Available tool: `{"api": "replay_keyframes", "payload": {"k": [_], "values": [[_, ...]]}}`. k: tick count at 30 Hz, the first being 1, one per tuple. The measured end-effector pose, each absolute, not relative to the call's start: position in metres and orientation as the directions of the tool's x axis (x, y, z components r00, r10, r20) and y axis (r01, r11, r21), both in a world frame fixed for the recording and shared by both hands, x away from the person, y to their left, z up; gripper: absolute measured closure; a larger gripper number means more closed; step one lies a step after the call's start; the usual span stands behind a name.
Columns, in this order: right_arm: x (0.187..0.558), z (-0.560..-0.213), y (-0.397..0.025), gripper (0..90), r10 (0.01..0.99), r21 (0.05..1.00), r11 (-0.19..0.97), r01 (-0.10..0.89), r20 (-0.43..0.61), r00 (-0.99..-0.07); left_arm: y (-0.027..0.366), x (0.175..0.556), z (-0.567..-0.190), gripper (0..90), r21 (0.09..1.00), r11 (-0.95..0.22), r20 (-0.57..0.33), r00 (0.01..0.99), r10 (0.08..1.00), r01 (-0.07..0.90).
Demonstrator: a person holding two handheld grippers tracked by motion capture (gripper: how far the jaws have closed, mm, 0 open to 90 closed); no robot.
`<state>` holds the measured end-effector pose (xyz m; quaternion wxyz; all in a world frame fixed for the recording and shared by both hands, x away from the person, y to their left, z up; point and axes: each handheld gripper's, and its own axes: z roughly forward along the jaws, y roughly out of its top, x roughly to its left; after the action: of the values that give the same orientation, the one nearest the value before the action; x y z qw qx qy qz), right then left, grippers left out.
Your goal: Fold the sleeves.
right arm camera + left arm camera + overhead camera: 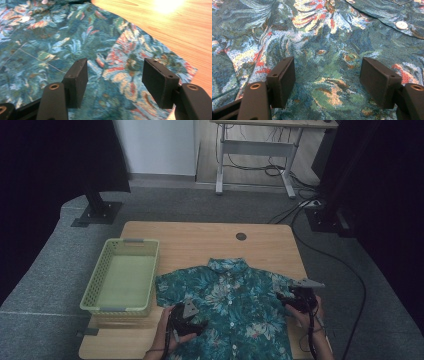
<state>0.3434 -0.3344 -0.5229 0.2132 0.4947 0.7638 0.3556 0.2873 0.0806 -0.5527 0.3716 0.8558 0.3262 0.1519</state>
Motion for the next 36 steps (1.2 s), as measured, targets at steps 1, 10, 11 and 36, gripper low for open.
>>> {"api": "replay_keyframes", "payload": {"k": [1, 10, 11, 36], "values": [[0.344, -0.523, -0.337, 36.8, 0.909, 0.754, 0.254, 0.606, 0.028, -0.416, 0.081, 0.287, -0.553, 28.6, 0.735, -0.51, 0.017, 0.741, 0.671, 0.446], [0.347, -0.527, -0.355, 36.8, 0.933, 0.751, 0.214, 0.625, 0.031, -0.357, 0.081, 0.287, -0.553, 28.6, 0.735, -0.51, 0.017, 0.741, 0.672, 0.446], [0.347, -0.528, -0.358, 36.8, 0.936, 0.749, 0.21, 0.628, 0.03, -0.35, 0.081, 0.287, -0.553, 28.6, 0.735, -0.511, 0.017, 0.741, 0.671, 0.446], [0.358, -0.551, -0.382, 37.5, 0.974, 0.709, 0.126, 0.694, 0.045, -0.222, 0.081, 0.287, -0.553, 28.6, 0.736, -0.51, 0.017, 0.741, 0.672, 0.445]]}}
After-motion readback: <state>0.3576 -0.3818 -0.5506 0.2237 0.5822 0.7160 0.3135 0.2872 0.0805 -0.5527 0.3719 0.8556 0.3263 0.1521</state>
